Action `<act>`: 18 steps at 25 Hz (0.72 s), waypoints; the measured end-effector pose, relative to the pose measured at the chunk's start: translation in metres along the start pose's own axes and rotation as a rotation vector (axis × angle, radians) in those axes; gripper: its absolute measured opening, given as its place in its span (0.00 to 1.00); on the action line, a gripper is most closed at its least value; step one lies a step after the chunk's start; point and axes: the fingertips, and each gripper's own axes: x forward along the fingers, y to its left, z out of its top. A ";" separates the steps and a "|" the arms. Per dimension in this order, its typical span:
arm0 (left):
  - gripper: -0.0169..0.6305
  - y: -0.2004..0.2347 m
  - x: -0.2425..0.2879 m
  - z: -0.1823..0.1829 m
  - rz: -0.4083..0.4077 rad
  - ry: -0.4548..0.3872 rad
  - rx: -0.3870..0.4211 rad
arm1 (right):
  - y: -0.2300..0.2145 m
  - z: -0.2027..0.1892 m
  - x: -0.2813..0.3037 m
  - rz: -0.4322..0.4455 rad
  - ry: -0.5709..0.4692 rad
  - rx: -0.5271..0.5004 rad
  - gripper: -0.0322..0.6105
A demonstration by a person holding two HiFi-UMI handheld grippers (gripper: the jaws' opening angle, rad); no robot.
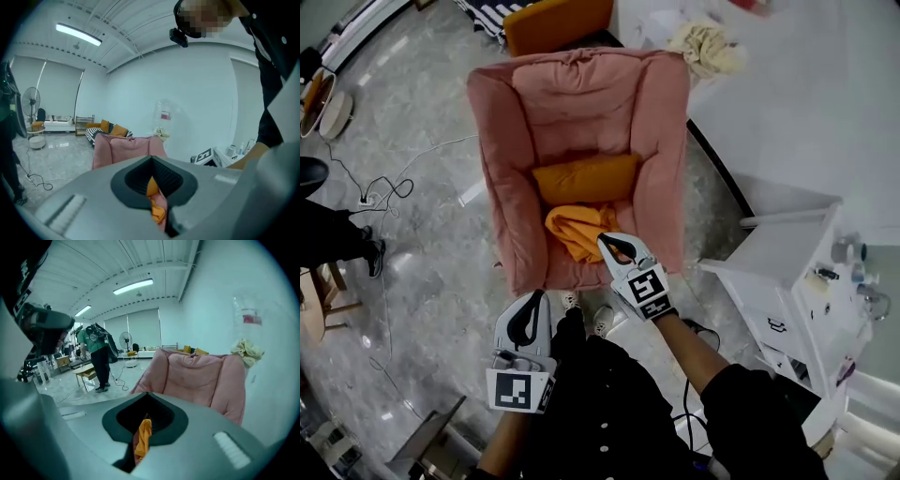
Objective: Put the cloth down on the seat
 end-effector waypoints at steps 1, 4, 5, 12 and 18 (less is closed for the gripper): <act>0.03 0.002 -0.002 0.007 0.003 -0.011 0.007 | 0.000 0.011 -0.012 -0.005 -0.024 0.002 0.09; 0.03 0.009 -0.007 0.027 0.010 -0.048 0.025 | -0.003 0.040 -0.051 -0.035 -0.090 0.019 0.09; 0.03 0.011 -0.008 0.033 0.013 -0.060 0.032 | -0.005 0.050 -0.064 -0.049 -0.112 0.025 0.09; 0.03 0.021 -0.019 0.066 0.026 -0.120 0.053 | -0.019 0.109 -0.146 -0.177 -0.282 0.070 0.09; 0.03 0.021 -0.028 0.086 0.026 -0.168 0.073 | -0.033 0.144 -0.211 -0.281 -0.433 0.103 0.09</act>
